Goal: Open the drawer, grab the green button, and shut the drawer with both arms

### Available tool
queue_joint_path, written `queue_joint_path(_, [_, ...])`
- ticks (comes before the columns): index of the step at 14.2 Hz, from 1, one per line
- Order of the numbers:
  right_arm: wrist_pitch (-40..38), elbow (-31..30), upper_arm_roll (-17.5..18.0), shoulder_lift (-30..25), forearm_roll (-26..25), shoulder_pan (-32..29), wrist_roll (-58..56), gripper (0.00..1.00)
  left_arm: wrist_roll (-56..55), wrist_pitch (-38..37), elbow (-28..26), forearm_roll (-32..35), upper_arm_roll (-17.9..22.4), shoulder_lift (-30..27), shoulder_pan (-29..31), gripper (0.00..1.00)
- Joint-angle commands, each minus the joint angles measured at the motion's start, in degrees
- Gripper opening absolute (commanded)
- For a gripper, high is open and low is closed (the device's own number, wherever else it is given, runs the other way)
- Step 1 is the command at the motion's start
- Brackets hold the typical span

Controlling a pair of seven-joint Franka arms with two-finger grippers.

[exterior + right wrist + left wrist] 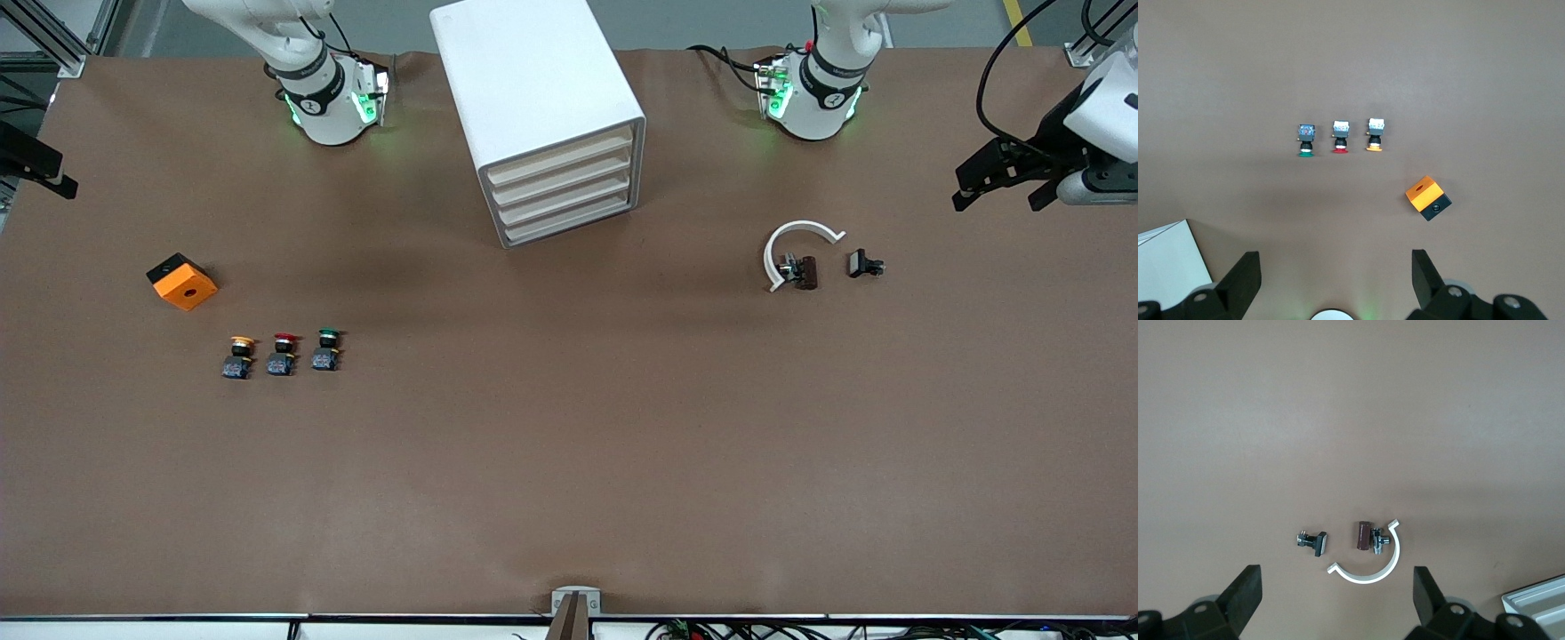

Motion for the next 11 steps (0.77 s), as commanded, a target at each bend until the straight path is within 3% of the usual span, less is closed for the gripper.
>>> queue_joint_path(1, [1.7,-0.6,0.4,-1.1,-0.8,-0.3,1.6,1.0,-0.7,-2.8,3.0,-0.2,-0.3,1.2,0.2,1.0])
queue_joint_path(5, [2.4,-0.6,-1.9,-1.2,1.1,-0.6,1.9,1.0,-2.7,-3.7,3.0,-0.1,-0.5,1.6,0.1,1.0])
queue_joint_path(11, [1.7,-1.1,-2.3,-1.6,2.1,-0.5,2.0,1.0,-2.8,-4.9,5.7,-0.7,-1.6,3.5,0.7,1.0])
